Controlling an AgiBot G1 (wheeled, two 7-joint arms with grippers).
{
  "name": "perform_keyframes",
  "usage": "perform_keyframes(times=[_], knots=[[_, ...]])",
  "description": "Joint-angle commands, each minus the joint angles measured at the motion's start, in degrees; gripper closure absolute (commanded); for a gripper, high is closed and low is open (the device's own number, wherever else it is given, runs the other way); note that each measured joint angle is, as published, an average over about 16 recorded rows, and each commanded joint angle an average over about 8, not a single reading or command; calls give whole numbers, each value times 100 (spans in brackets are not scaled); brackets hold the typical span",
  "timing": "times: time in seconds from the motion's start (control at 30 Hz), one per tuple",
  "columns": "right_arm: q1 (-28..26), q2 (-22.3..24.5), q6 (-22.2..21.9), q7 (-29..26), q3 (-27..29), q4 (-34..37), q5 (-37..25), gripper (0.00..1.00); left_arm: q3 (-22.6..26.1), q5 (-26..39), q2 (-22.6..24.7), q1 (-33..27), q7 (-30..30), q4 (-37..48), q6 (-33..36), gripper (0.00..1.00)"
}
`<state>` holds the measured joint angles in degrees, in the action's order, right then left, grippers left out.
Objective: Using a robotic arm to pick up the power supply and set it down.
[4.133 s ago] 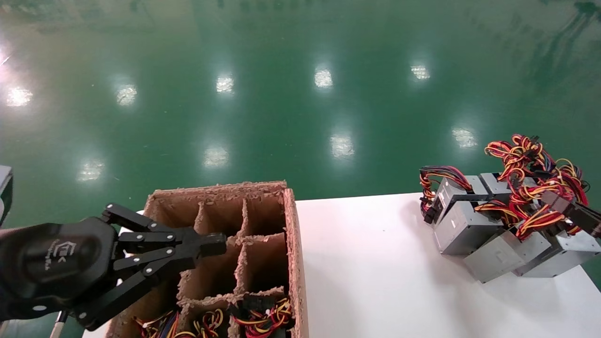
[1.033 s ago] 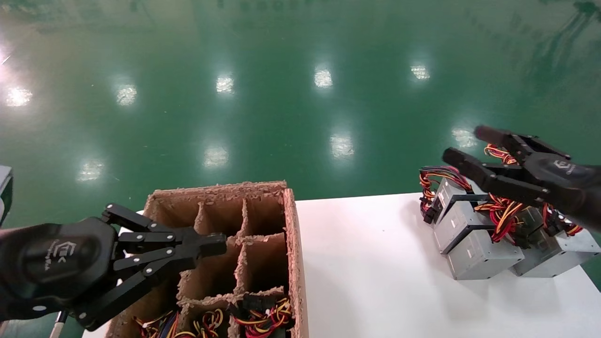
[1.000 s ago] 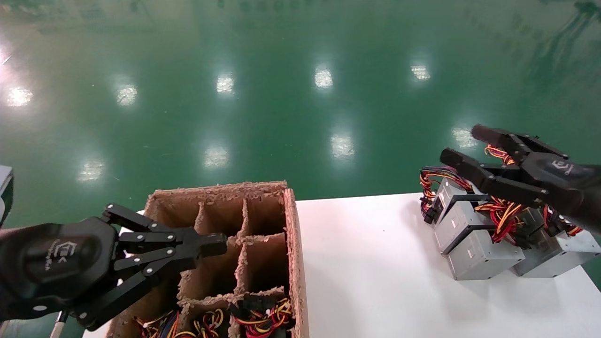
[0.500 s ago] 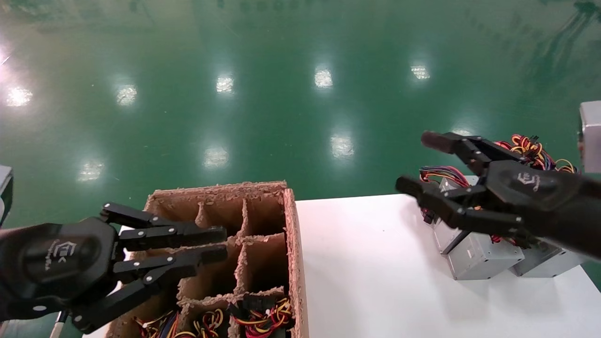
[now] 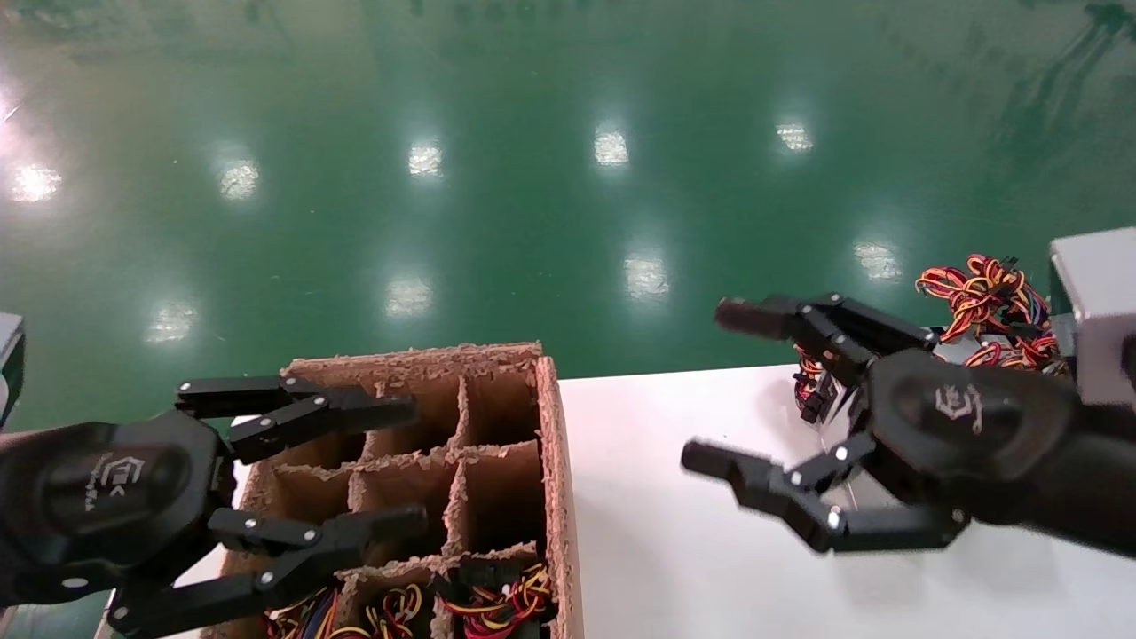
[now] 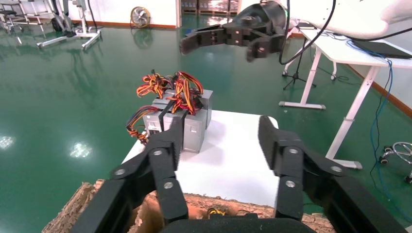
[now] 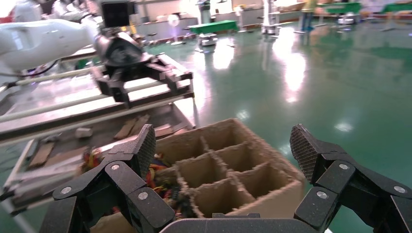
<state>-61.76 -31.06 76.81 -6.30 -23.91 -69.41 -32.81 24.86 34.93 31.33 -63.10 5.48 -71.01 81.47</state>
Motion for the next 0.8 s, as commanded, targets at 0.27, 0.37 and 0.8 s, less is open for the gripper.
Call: perform_keyframes(times=[0.27,0.37,0.8], knots=[[13,-262,588,-294,523,-276,-599,0,0,0,0,0,0,0,0,0],[16,-333,749,-375,665,-351,-762,0,0,0,0,0,0,0,0,0],[21,-432,975,-471,868,-457,-996,0,0,0,0,1,0,1,-1,0]])
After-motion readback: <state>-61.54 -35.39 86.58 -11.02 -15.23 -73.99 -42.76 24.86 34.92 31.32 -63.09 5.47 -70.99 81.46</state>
